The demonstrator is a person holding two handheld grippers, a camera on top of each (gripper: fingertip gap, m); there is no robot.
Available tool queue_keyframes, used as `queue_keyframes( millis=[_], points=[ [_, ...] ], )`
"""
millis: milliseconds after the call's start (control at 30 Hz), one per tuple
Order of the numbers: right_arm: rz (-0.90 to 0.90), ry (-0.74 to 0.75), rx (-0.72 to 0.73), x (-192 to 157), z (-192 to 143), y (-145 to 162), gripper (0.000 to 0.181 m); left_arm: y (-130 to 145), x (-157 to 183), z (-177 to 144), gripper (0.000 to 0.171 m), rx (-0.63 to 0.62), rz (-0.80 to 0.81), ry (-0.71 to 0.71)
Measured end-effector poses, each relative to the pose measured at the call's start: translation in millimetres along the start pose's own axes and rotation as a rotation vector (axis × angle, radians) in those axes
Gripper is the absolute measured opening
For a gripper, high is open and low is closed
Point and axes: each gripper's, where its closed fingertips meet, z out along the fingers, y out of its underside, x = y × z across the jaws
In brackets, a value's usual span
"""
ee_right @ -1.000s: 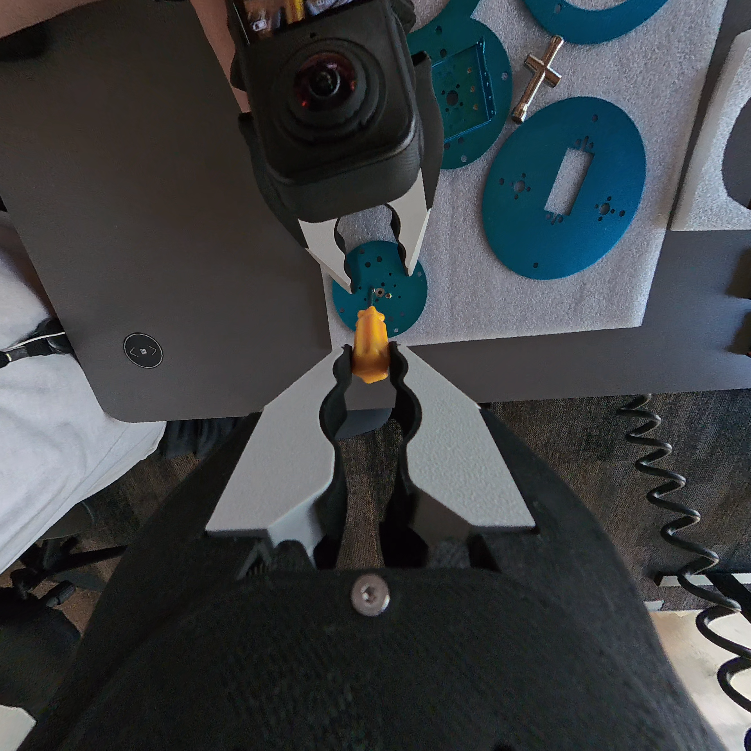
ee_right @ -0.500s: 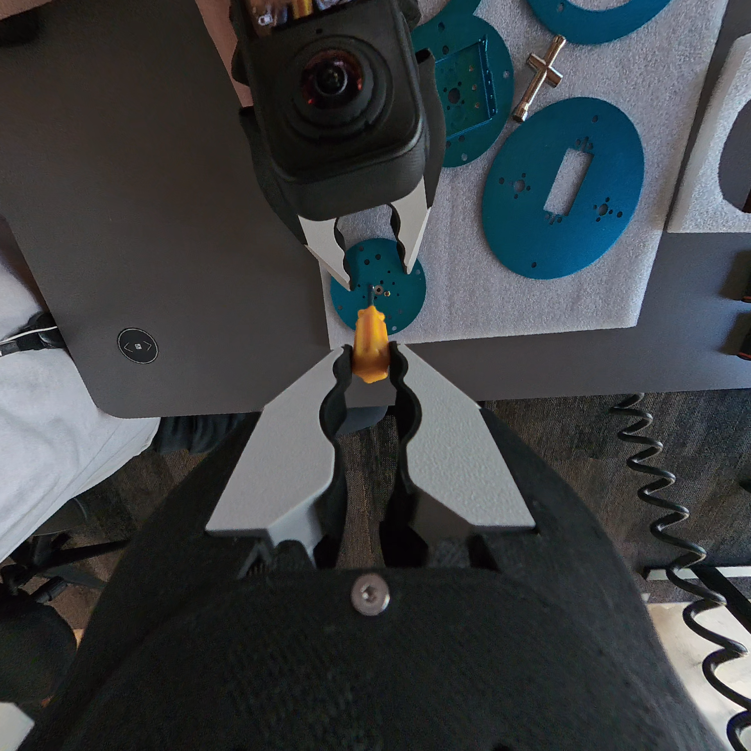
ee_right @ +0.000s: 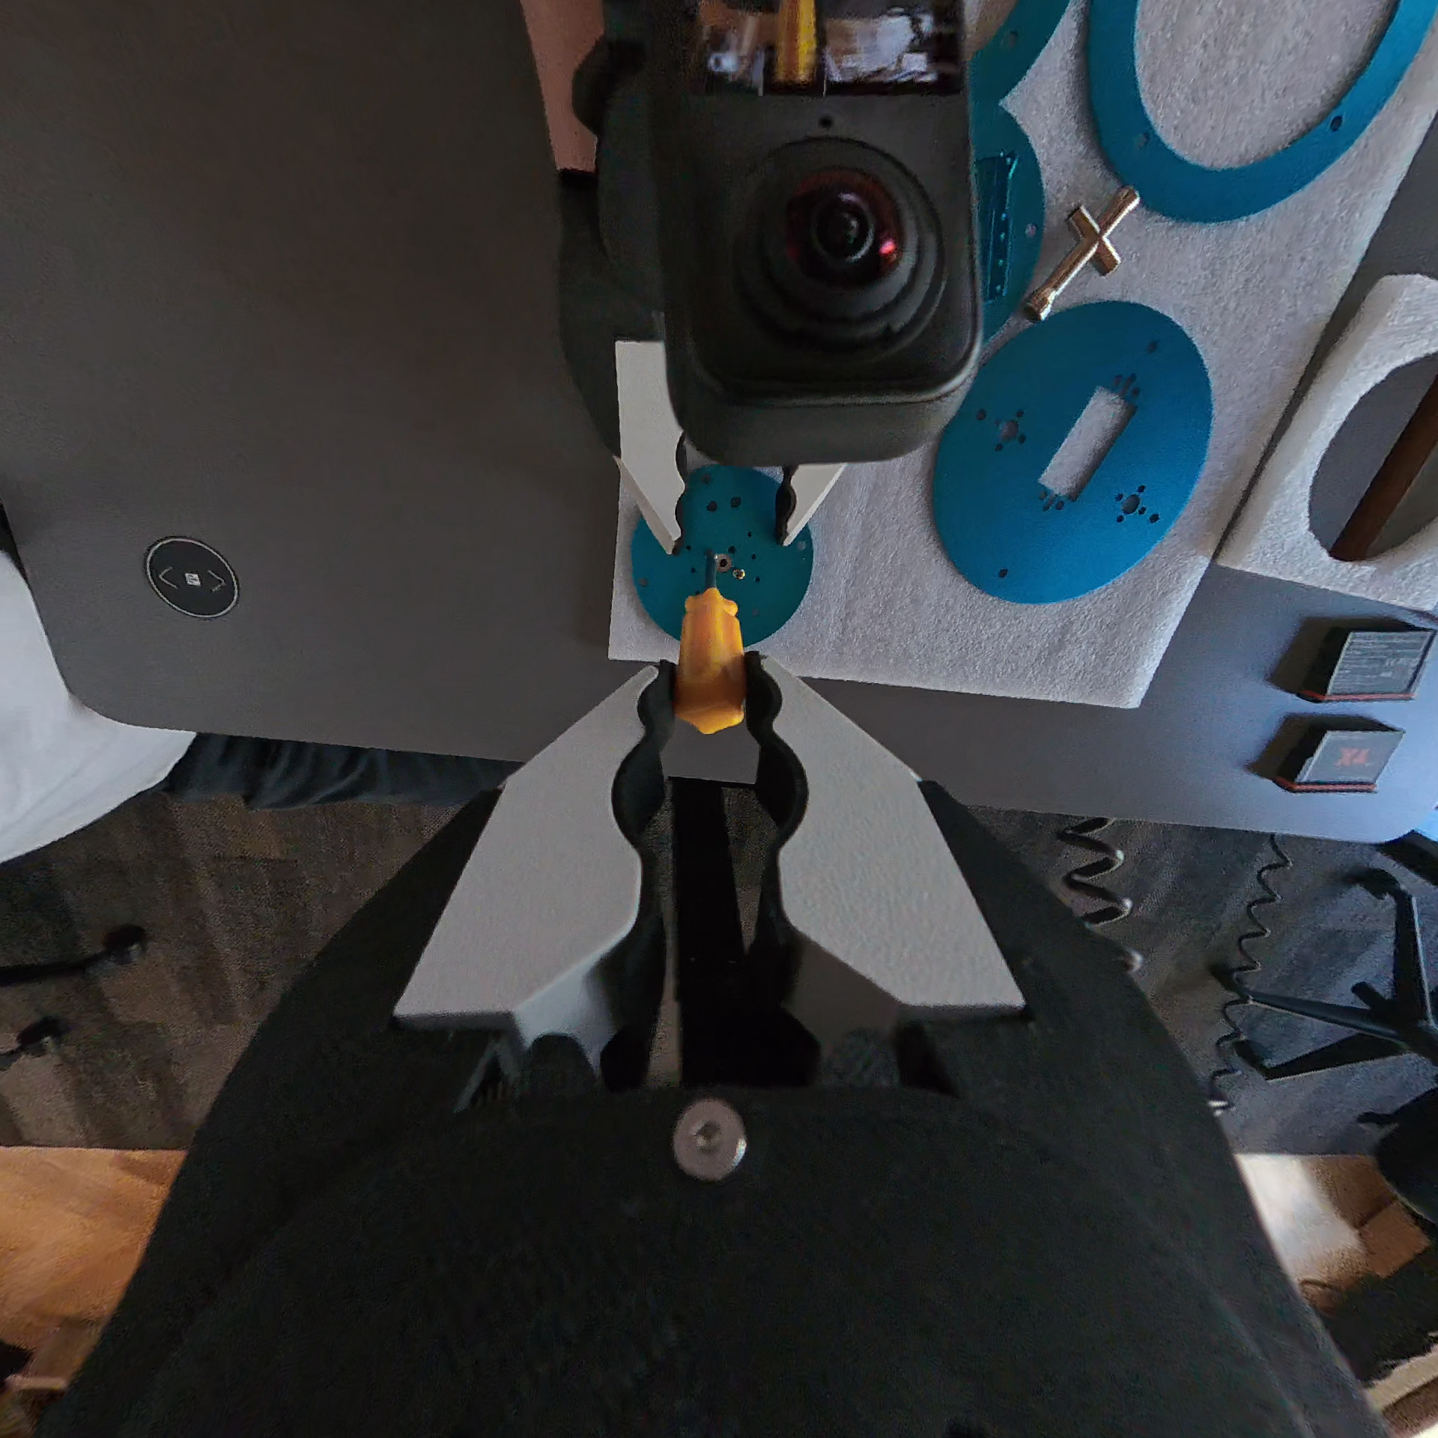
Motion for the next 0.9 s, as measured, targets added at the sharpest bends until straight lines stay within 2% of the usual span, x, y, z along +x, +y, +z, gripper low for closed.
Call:
queue_keyframes(
  millis=[233, 367, 467, 567, 800, 900],
  points=[
    [0.494, 0.013, -0.042, 6.3, 0.9, 0.4, 0.019, 0.1, 0.4, 0.6, 0.043, -0.001, 0.002, -0.002],
    [0.457, 0.014, -0.056, 3.2, 0.6, 1.7, 0.019, 0.1, 0.6, 0.8, 0.042, 0.0, -0.001, 0.0],
    [0.505, 0.0, -0.056, 4.0, 0.8, 2.2, 0.019, 0.1, 0.7, 1.0, 0.042, 0.0, 0.003, -0.003],
    [0.624, -0.002, -0.039, 8.7, 1.3, 1.8, 0.018, 0.1, 0.9, 1.2, 0.042, 0.0, 0.006, -0.006],
    [0.611, 0.013, -0.003, 8.1, 1.9, -2.0, 0.019, -0.2, 7.3, -2.0, 0.049, 0.0, 0.03, 0.013],
    [0.605, 0.006, -0.001, 8.0, 1.9, -2.2, 0.019, -14.9, 5.2, -13.2, 0.047, 0.075, 0.039, -0.01]
  ],
)
